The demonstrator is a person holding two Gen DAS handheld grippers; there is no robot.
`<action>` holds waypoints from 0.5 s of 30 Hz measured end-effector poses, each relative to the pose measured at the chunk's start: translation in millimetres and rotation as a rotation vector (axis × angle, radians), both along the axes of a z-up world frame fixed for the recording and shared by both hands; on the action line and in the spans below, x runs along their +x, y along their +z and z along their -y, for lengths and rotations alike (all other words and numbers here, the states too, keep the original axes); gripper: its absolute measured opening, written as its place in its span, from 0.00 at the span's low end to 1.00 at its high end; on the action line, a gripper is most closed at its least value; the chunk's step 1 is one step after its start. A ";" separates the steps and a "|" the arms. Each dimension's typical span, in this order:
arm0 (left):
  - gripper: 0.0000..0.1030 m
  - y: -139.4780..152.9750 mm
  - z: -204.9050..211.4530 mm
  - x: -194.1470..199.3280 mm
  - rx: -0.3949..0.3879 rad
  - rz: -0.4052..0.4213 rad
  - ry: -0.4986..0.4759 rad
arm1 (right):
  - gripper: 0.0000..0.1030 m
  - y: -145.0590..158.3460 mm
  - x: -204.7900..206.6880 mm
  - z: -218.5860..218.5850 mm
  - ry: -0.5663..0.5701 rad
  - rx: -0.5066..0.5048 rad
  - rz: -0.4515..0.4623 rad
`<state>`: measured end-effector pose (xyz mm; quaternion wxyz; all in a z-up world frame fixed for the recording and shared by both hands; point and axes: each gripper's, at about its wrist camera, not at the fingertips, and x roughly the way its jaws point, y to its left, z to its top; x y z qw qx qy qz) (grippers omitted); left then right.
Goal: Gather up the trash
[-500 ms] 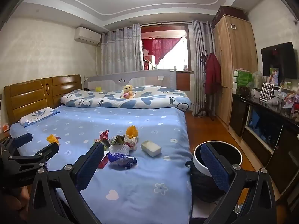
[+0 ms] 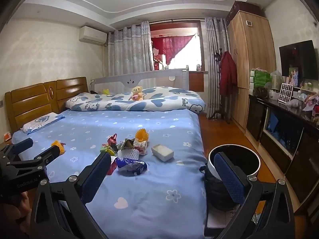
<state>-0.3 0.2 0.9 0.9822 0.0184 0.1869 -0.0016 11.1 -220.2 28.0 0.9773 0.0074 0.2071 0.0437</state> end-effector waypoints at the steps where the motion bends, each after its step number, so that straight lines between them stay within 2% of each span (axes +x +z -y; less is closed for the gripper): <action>1: 1.00 0.2 -0.4 -0.1 0.000 0.001 -0.001 | 1.00 0.3 -0.1 0.5 0.002 0.002 -0.002; 15: 1.00 -1.5 -2.4 3.2 -0.003 -0.006 0.002 | 1.00 -4.3 5.4 0.7 0.009 0.015 -0.022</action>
